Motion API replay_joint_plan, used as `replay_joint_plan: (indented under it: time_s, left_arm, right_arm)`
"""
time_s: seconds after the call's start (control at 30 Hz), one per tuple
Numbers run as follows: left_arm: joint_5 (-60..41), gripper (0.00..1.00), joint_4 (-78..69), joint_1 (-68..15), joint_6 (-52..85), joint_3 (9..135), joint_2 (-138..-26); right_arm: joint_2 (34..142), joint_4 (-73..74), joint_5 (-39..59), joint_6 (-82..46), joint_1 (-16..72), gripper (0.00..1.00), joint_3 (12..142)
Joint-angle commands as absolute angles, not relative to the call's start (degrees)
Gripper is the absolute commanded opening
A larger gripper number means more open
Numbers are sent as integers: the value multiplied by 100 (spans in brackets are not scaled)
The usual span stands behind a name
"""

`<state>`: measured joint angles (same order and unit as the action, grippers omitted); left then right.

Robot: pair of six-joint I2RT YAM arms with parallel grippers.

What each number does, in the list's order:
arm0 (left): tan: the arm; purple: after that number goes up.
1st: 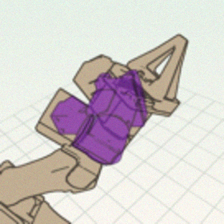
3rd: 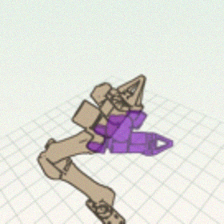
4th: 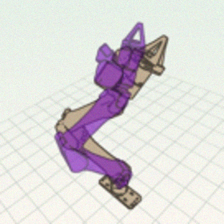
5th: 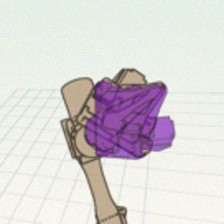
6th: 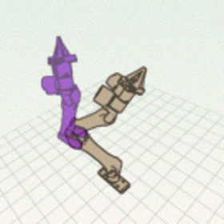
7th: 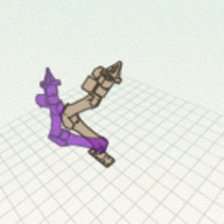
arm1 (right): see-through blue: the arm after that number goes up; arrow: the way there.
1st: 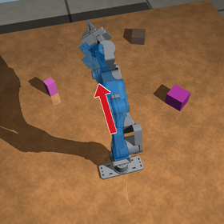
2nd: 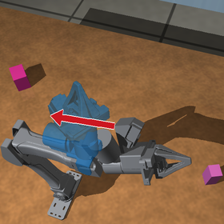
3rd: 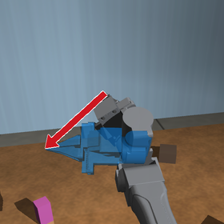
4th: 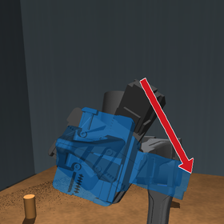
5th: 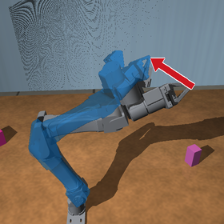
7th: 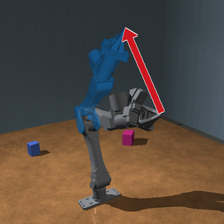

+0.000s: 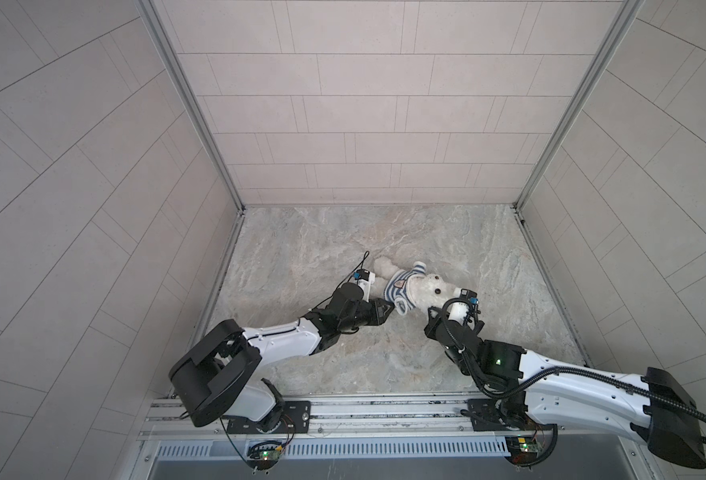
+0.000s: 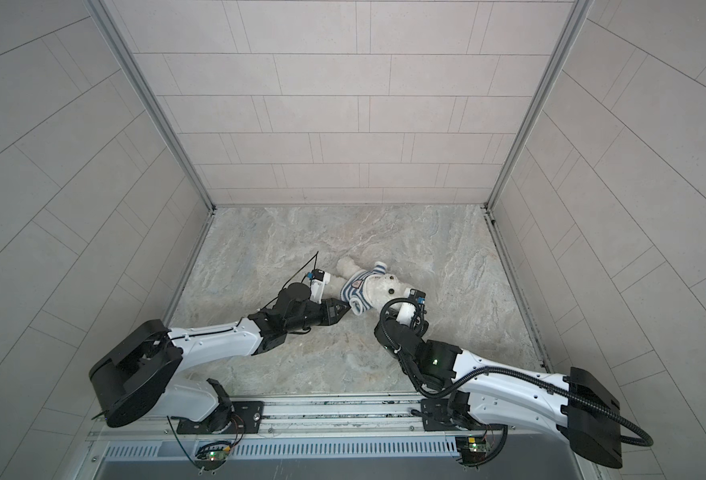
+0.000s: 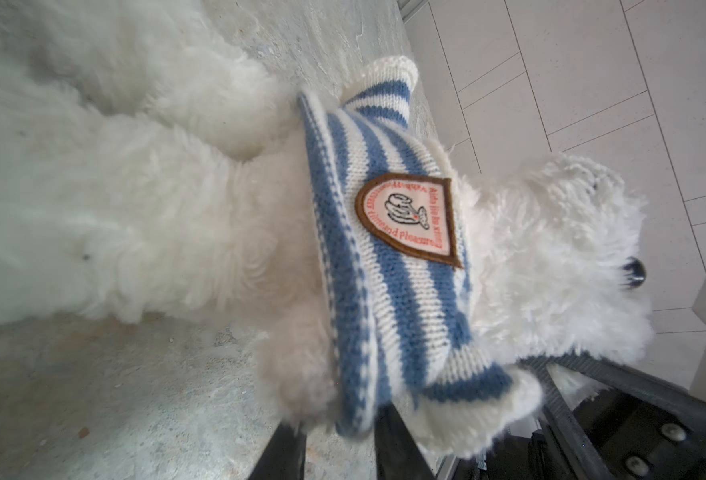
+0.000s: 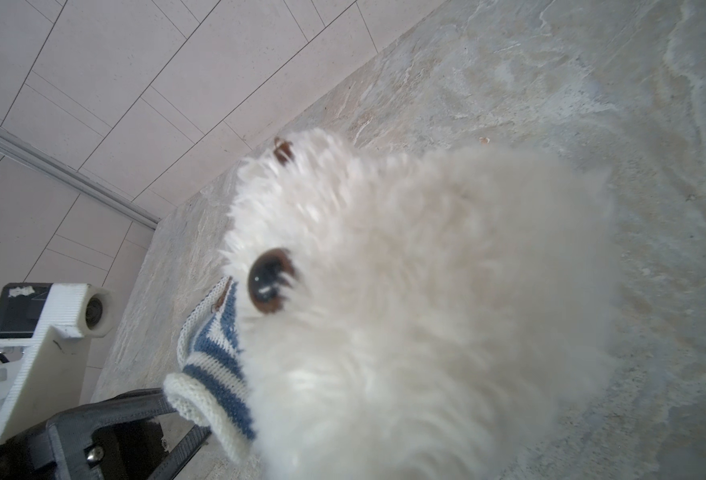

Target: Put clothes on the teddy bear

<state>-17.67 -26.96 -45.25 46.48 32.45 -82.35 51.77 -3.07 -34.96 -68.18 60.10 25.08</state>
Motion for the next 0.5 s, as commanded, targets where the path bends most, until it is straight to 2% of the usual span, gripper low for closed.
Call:
replay_joint_plan:
  time_s: [0.0,0.2,0.33,0.47]
  left_arm:
    - [-1703,31,-2990,-4491,4567,3423,-8395]
    - [-1714,28,-3273,-4491,4680,3547,-8598]
    - [-1709,14,-3372,-4474,4705,3620,-8699]
    - [-1714,10,-3387,-4420,4742,3584,-8690]
  right_arm:
    - [5164,-176,-3676,-6996,6038,0,2627]
    - [5233,-88,-3657,-6987,6038,0,2643]
    - [5239,-88,-3647,-6987,6038,0,2654]
    - [5151,-153,-3663,-6987,6038,0,2652]
